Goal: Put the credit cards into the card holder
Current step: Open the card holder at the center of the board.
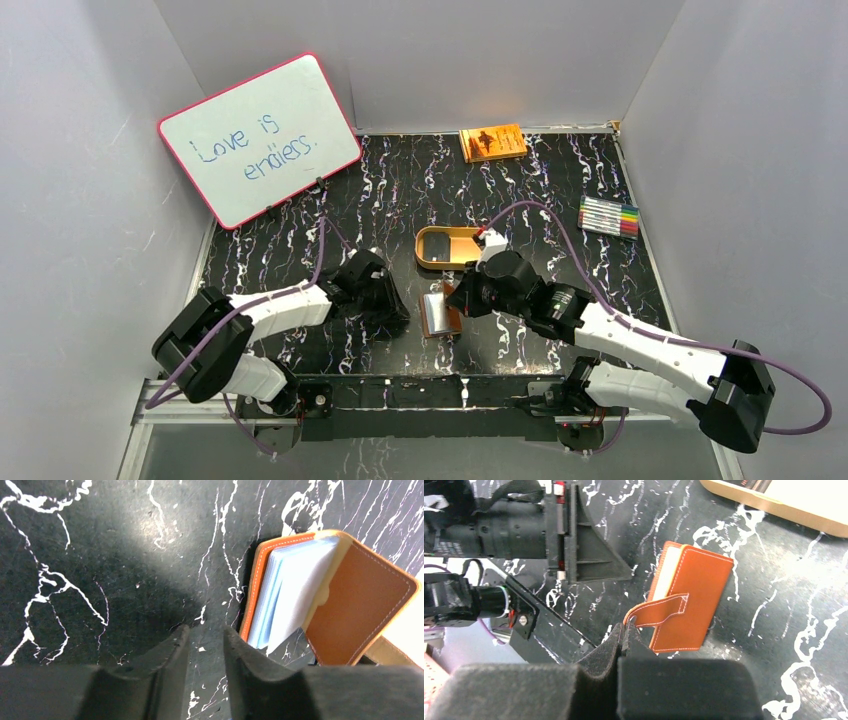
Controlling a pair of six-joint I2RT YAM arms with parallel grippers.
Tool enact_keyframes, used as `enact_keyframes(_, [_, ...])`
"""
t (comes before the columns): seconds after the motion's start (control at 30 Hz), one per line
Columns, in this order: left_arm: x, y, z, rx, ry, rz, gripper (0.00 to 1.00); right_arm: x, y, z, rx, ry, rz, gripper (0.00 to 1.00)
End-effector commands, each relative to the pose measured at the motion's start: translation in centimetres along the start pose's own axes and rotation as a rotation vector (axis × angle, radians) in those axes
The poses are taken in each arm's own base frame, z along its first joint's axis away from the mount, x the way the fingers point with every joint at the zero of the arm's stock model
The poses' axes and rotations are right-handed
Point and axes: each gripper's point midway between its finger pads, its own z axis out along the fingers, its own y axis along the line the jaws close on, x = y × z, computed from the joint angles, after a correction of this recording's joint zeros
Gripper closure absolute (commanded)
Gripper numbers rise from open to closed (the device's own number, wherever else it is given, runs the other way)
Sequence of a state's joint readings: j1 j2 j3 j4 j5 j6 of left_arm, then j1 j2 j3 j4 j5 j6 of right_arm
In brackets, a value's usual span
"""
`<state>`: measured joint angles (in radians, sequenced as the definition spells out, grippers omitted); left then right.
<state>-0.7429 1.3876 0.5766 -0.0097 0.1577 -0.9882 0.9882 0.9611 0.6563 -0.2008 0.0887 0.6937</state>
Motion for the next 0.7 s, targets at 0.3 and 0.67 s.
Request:
enact_keyframes(0.3, [-0.1,1.4,-0.6,-0.033,-0.045,0.012,0.83,3.1,-8.5,-2.2,0.427,0.043,0.105,1.0])
enact_keyframes(0.67, [-0.2,-0.7,-0.8,0.079,-0.048,0.01,0.63,6.5,-12.8,-3.7,0.651,0.138,0.137,1.0])
